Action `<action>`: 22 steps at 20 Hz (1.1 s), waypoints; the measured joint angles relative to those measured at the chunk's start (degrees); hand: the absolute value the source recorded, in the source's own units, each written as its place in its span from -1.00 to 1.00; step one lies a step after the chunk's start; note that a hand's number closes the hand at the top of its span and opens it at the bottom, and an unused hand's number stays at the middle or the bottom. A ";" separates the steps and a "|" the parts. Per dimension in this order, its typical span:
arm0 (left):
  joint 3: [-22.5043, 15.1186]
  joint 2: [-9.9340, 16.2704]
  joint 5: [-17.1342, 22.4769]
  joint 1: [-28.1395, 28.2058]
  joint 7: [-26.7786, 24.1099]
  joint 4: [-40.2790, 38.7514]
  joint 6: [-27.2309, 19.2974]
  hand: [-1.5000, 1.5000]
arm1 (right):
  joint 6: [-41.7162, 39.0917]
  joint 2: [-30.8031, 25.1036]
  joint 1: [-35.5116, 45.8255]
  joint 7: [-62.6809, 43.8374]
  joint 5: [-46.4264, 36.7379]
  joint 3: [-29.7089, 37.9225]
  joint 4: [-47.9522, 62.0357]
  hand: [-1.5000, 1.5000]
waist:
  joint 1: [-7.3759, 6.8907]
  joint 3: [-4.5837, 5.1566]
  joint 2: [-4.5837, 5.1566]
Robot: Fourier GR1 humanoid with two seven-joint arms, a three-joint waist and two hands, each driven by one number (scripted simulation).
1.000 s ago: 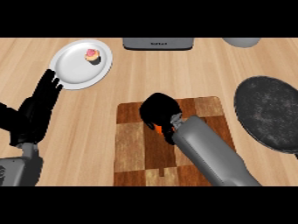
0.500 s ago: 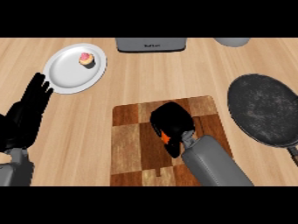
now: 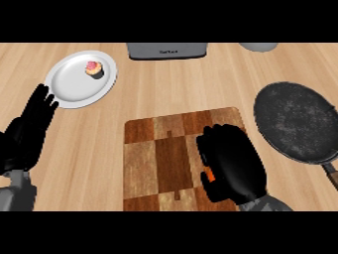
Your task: Pick the squash from the cutting board and place it in the pan
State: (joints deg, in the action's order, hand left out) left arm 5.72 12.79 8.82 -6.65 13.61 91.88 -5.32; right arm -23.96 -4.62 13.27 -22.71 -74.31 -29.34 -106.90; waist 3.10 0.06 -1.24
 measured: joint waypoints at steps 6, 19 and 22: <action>-1.27 -1.17 -0.68 -0.71 0.02 0.35 -0.18 0.00 | -10.31 0.05 -1.17 -8.16 -4.14 -2.37 -21.01 1.00 | -1.44 -0.01 0.56; -2.35 -2.67 -2.42 -2.55 0.50 0.37 -0.39 0.00 | -12.84 -2.18 3.84 -2.60 5.62 25.55 -24.12 1.00 | -3.03 -0.08 1.28; -1.42 -2.25 -2.04 -4.33 0.29 -1.51 0.10 0.00 | -9.62 -4.65 4.95 1.86 9.85 33.79 -19.61 1.00 | -3.00 -0.09 1.34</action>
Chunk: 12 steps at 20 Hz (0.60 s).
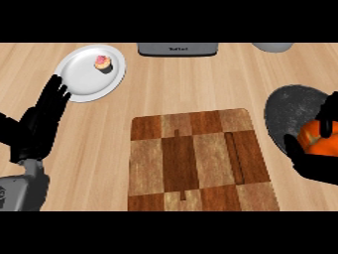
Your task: Pick the squash from the cutting board and place it in the pan
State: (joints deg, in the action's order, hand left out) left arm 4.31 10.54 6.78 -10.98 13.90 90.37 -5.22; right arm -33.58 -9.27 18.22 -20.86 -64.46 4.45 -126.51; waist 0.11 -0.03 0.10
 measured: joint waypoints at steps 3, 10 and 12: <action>-0.12 -0.35 -0.06 0.37 0.57 0.75 -0.18 0.00 | 3.90 -3.36 -0.40 5.72 4.16 7.88 5.22 1.00 | -0.07 -0.02 -0.02; 0.27 0.02 0.27 1.13 0.19 1.31 1.15 0.00 | 14.89 -9.80 1.19 19.67 8.75 16.95 25.40 1.00 | -0.46 -0.02 0.05; -0.01 -0.29 -0.20 1.05 0.46 1.34 0.80 0.00 | 17.76 -11.12 1.92 23.96 9.86 18.09 31.66 1.00 | -0.54 -0.03 0.07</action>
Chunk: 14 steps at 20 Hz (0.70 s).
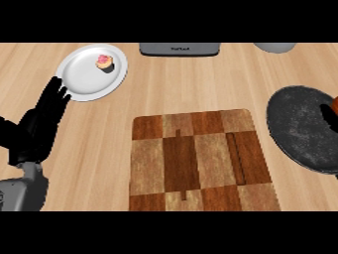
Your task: Pick the squash from the cutting board and place it in the pan
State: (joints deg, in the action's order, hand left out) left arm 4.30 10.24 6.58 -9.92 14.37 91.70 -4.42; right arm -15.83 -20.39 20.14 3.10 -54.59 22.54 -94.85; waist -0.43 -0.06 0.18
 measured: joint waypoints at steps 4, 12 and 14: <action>0.50 -0.14 0.08 -0.26 -0.86 -1.01 0.31 0.00 | 5.76 -0.38 0.30 6.99 0.13 -0.48 10.83 1.00 | -0.13 0.01 0.04; 0.60 -0.58 0.19 0.04 -1.64 -1.49 1.13 0.00 | 14.90 -0.48 5.83 9.12 -3.05 -0.66 32.68 -1.00 | -0.50 0.01 0.16; 0.66 -0.41 0.13 -0.32 -1.02 -1.38 1.09 0.00 | 14.39 -1.21 6.85 8.28 -2.53 0.48 37.01 -1.00 | -0.48 0.00 0.15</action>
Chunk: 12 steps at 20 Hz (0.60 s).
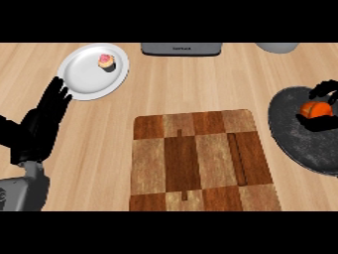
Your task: Pick the squash from the cutting board and place it in the pan
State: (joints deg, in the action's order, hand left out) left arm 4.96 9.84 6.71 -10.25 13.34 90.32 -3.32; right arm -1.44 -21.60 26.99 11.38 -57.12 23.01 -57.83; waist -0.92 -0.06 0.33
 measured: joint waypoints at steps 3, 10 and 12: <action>0.16 0.05 0.01 0.57 -0.28 0.42 0.32 0.00 | -0.16 -1.68 1.59 2.14 1.37 1.14 7.31 -1.00 | 0.05 0.00 -0.04; 1.02 0.48 0.00 0.42 0.45 0.71 0.34 0.00 | -0.67 -4.06 4.85 10.04 9.10 5.91 15.58 -1.00 | 0.48 -0.02 -0.18; 0.62 -0.21 -0.43 0.26 0.28 0.66 -0.24 0.00 | -1.71 -4.42 5.09 11.91 12.68 8.53 16.33 -1.00 | 0.65 0.00 -0.22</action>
State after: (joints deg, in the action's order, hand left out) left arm 5.57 9.63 6.29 -9.98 13.63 90.98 -3.56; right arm -3.15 -26.02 32.08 23.29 -44.43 31.54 -41.50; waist -0.27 -0.06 0.10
